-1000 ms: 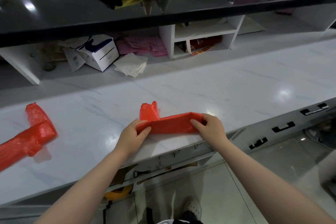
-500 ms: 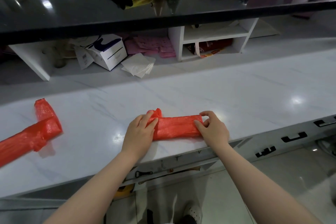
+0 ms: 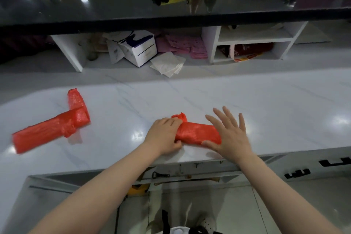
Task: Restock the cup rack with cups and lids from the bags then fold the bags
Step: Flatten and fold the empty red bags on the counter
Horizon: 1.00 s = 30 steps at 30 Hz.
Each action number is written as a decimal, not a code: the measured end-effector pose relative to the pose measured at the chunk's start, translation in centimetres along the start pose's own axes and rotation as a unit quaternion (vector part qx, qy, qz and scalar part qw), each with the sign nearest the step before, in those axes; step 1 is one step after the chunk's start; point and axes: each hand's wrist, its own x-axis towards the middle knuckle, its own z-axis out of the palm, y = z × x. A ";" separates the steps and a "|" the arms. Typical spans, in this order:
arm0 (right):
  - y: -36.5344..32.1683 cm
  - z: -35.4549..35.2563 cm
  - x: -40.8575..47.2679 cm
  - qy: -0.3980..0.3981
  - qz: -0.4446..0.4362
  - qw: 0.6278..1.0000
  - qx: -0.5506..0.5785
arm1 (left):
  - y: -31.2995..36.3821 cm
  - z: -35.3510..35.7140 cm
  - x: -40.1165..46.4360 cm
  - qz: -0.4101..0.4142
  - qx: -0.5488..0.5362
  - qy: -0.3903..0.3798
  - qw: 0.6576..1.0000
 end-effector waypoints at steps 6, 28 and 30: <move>-3.4 1.3 1.6 -0.081 -0.060 0.993 -0.057 | -0.9 -0.5 -1.0 -0.010 -0.010 0.010 1.000; -20.0 4.8 8.3 -0.127 -0.060 0.987 0.081 | -15.2 -2.1 -13.2 -0.223 -0.298 0.081 0.925; -20.7 5.2 8.3 -0.135 -0.061 0.985 0.085 | -16.1 -1.9 -13.9 -0.216 -0.282 0.077 0.932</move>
